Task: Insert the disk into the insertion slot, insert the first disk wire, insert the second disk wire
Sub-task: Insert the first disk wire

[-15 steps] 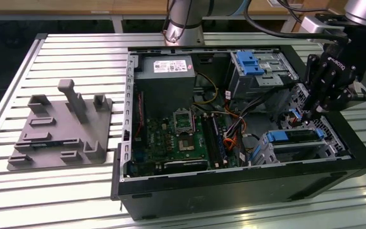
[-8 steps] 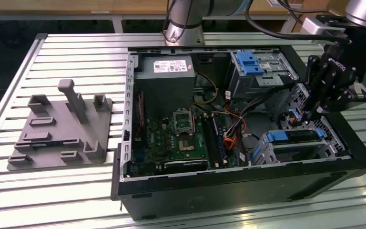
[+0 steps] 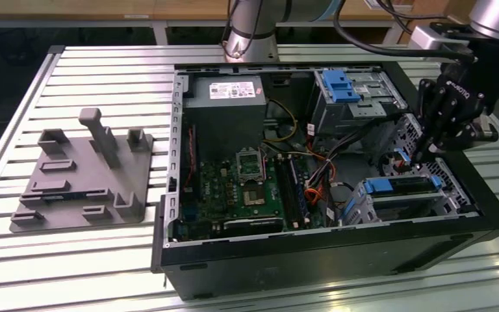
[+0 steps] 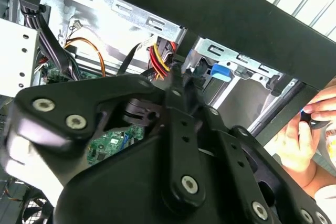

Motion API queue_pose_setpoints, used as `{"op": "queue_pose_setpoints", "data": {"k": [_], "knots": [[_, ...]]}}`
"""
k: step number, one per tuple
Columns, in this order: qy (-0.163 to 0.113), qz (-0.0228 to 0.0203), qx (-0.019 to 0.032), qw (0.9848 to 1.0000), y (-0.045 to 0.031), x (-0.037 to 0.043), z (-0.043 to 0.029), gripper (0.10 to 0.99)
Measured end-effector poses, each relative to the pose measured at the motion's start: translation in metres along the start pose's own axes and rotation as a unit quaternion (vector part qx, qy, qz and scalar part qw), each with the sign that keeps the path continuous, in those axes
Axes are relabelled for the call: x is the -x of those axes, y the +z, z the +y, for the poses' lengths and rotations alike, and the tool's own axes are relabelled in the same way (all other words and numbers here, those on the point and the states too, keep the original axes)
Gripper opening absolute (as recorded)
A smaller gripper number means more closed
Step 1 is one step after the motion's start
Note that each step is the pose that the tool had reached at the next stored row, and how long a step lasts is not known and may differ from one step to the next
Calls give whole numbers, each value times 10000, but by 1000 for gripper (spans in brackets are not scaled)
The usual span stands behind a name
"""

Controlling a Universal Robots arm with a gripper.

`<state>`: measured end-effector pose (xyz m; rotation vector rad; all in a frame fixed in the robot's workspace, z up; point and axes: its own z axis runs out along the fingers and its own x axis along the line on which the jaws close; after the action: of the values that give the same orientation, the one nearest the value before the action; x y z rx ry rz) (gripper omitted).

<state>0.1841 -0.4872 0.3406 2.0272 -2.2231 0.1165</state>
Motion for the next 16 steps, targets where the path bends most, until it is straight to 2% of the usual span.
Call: {"op": "queue_pose_setpoints", "data": {"k": [2,8,10,14,16], "knots": [[1,0,0,10000,3,0,0,180],[2,-1,1,10000,7,0,4,169],[-9,27,7,10000,7,1,6,169],[-140,136,-19,9998,7,-2,28,169],[-192,160,-30,9997,9,-4,59,169]]}}
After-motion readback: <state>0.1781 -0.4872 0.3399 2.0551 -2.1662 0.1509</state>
